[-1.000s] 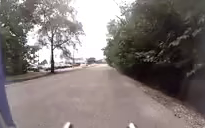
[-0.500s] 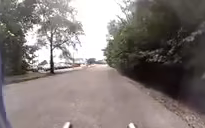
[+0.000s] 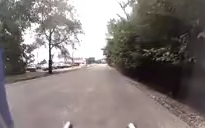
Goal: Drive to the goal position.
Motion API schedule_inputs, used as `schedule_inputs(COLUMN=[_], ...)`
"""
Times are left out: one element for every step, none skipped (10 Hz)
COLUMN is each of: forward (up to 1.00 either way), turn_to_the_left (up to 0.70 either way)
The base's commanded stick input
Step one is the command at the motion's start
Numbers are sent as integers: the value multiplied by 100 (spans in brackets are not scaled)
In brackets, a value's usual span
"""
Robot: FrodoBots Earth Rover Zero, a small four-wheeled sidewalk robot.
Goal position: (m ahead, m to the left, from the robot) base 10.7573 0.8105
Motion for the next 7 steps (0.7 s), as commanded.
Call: schedule_inputs(forward=[60,60,60,60,60,60,60], turn_to_the_left=[0,0,0,0,0,0,0])
